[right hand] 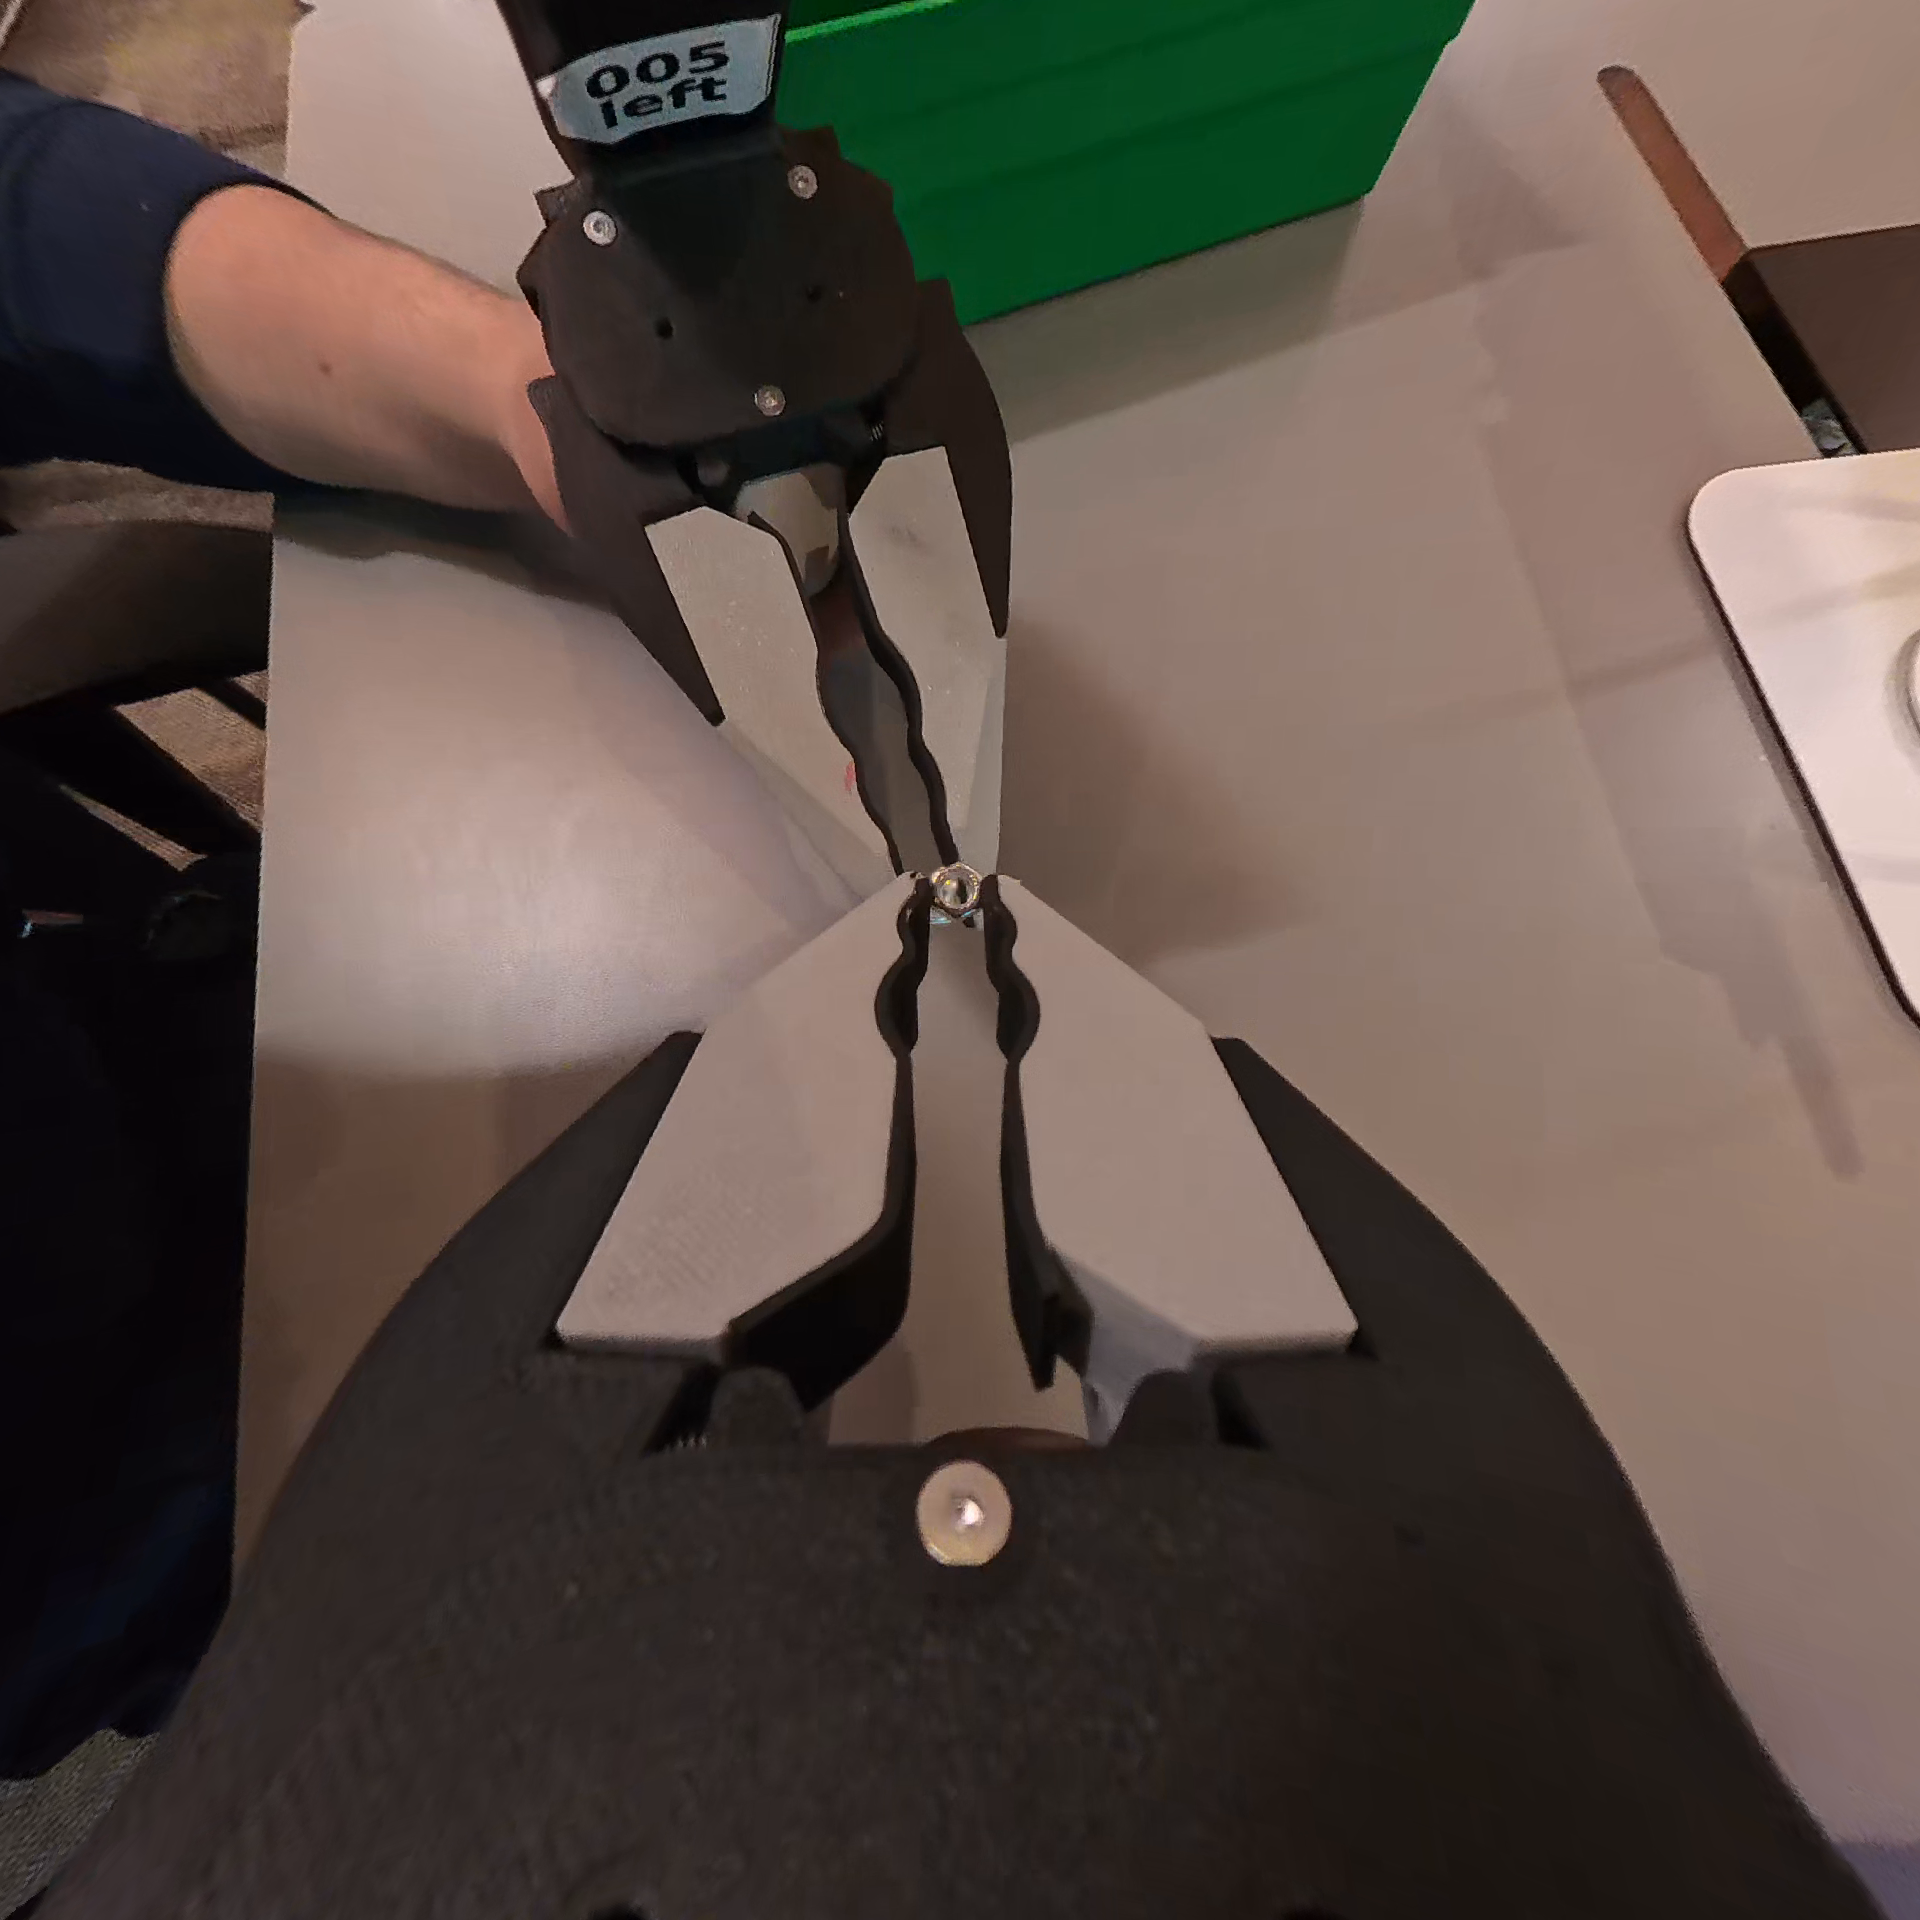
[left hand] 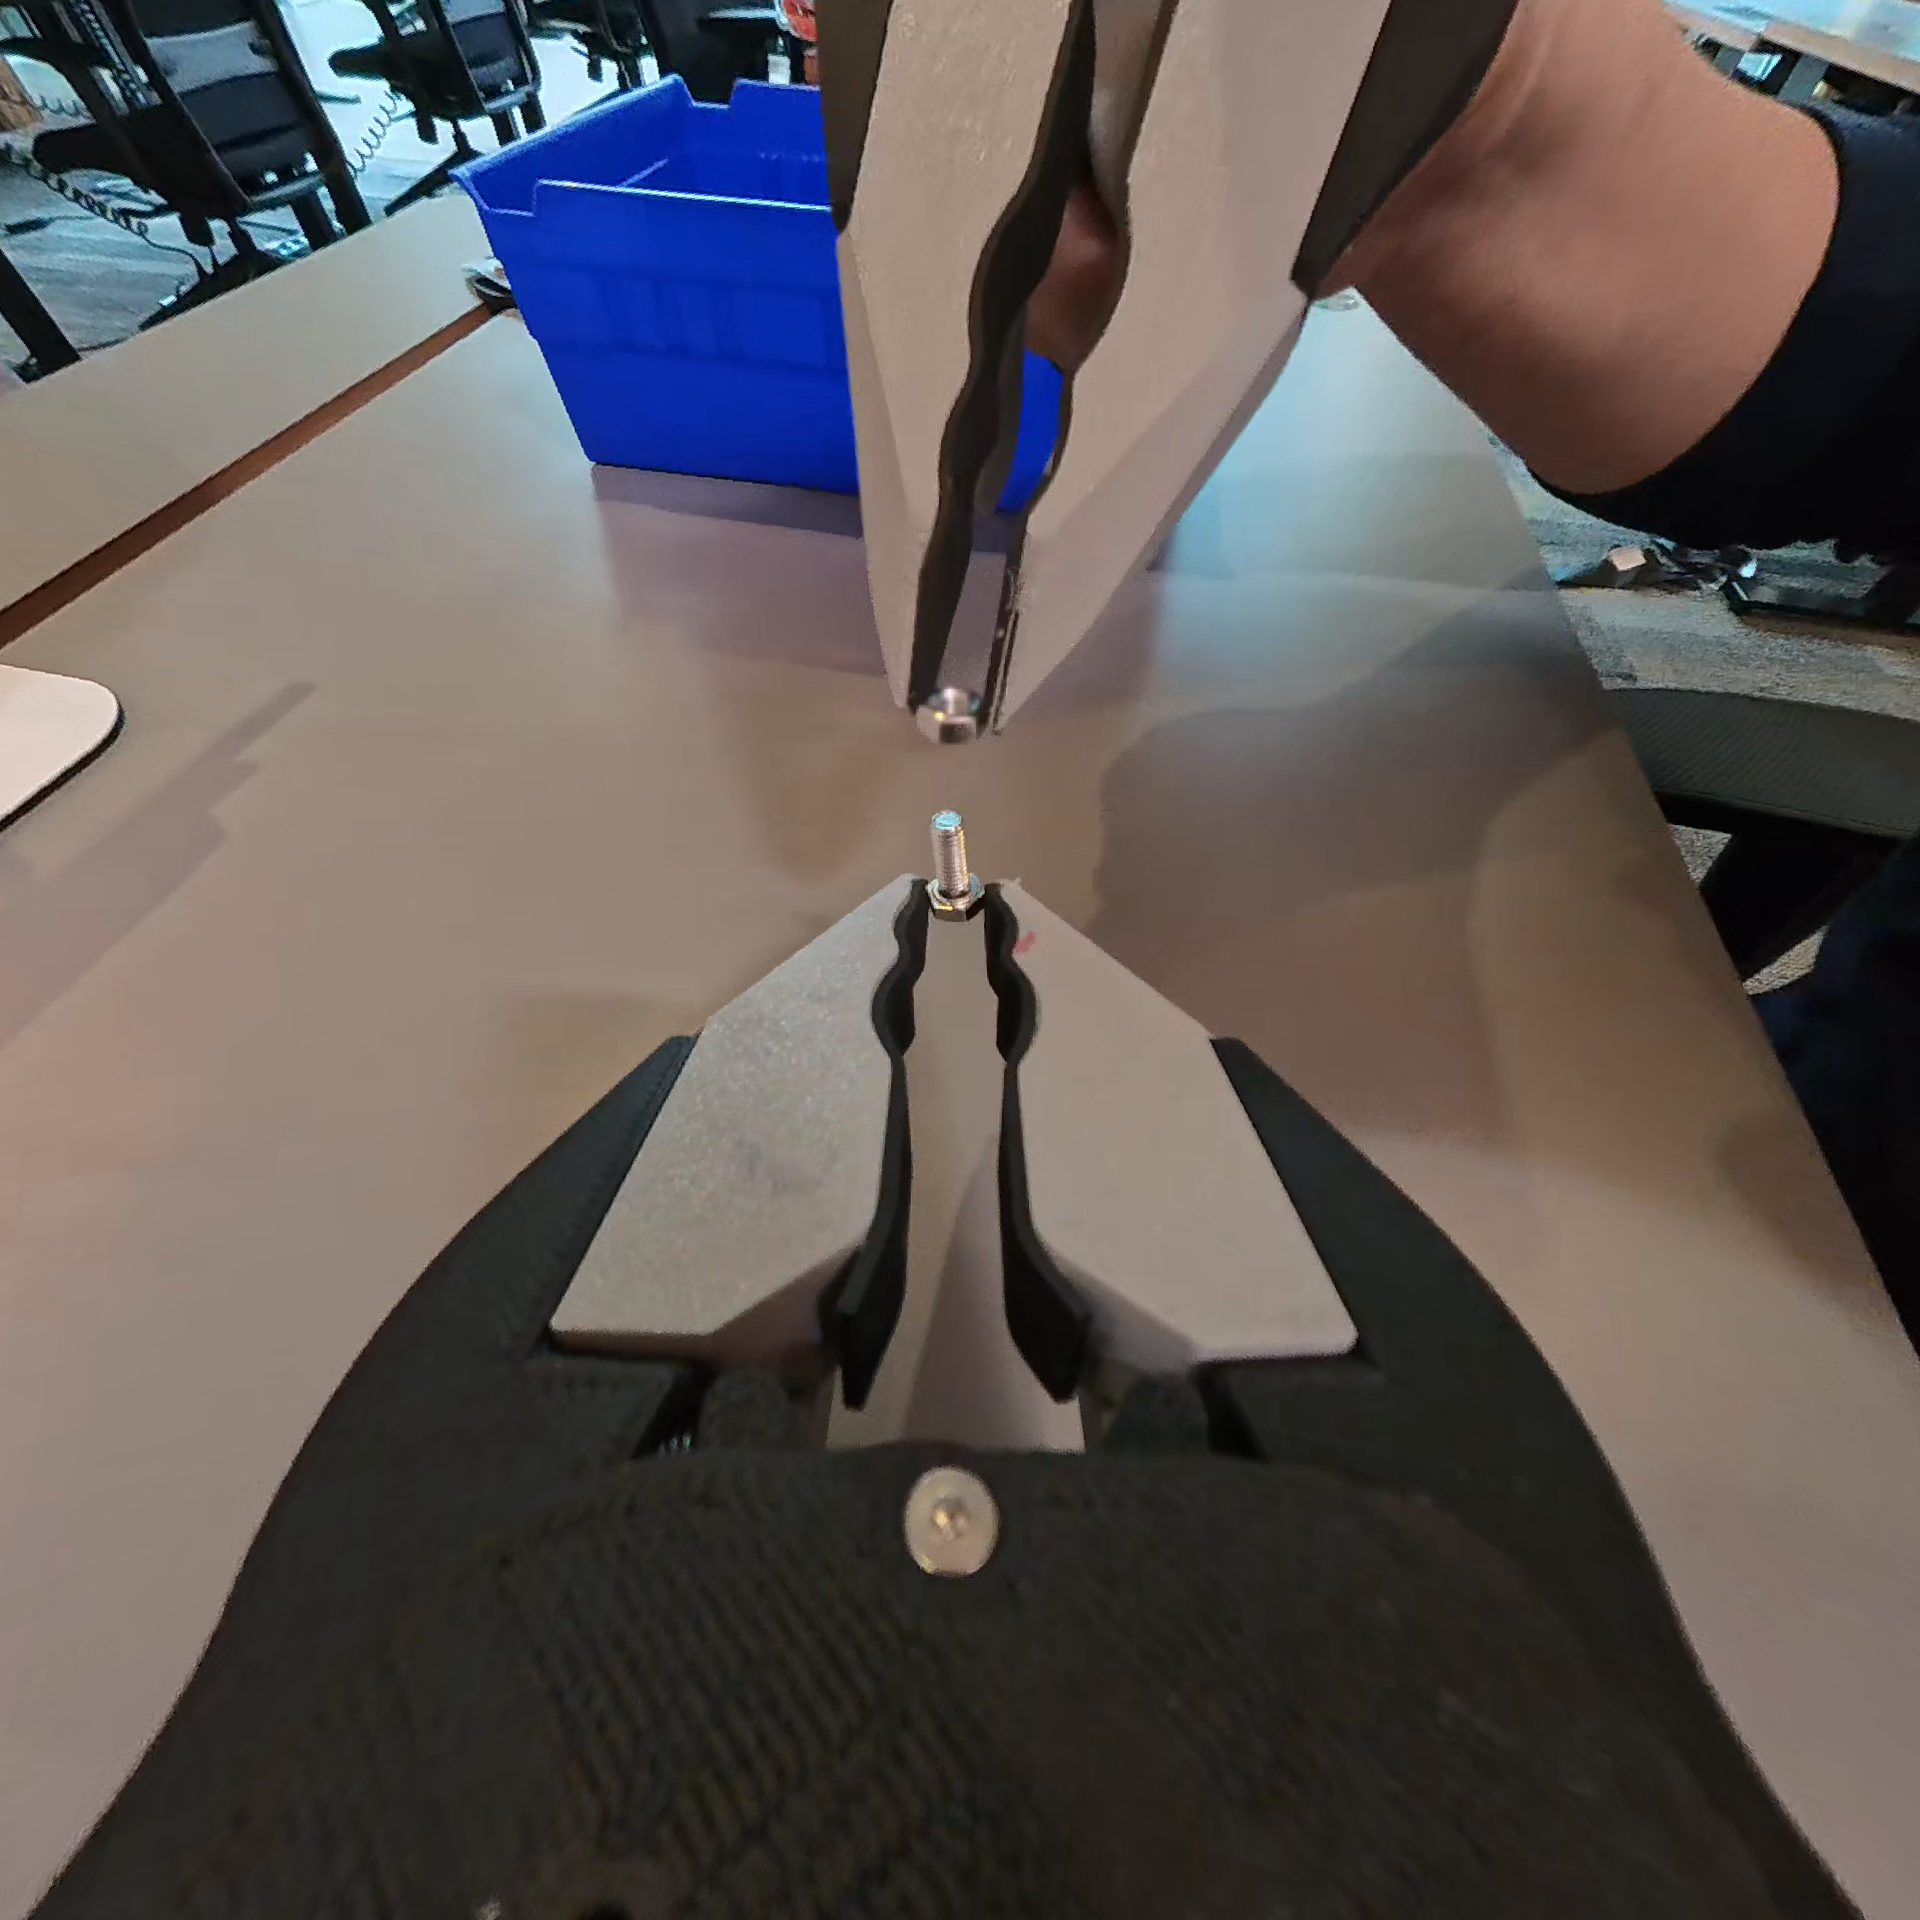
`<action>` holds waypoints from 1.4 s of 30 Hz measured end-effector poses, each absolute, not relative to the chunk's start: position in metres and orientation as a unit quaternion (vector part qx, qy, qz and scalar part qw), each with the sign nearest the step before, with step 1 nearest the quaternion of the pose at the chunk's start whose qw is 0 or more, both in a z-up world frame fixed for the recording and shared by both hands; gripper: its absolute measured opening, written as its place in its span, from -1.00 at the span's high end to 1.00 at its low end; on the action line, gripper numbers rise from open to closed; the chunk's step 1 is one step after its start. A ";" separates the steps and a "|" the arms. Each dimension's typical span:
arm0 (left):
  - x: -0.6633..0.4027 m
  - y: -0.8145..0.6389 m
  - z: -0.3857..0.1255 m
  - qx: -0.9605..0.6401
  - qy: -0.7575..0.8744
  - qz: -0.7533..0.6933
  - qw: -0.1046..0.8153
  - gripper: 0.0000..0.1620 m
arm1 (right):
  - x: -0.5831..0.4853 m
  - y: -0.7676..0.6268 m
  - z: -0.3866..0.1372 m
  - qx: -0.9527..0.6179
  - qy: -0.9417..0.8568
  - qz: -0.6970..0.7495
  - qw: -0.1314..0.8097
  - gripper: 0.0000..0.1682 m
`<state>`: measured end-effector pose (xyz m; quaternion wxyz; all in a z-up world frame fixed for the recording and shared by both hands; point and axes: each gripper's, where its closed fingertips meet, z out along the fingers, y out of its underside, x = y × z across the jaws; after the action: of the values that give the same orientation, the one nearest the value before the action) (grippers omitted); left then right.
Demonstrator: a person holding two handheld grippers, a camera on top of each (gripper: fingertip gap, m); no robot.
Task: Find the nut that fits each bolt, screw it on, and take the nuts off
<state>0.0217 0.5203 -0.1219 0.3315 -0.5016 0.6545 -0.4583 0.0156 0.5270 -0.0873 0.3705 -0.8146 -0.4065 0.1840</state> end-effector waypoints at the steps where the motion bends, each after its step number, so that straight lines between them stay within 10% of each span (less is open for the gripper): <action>1: 0.022 0.521 -0.122 -0.503 0.654 -0.458 0.332 0.90 | 0.013 0.527 -0.089 -0.815 -0.408 0.187 0.368 0.92; 42: 0.022 0.515 -0.118 -0.495 0.659 -0.456 0.336 0.90 | 0.007 0.525 -0.097 -0.815 -0.439 0.173 0.338 0.92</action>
<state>0.0218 0.5154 -0.1181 0.3359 -0.4950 0.6593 -0.4555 0.0072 0.5253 -0.0966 0.3376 -0.8146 -0.4388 0.1726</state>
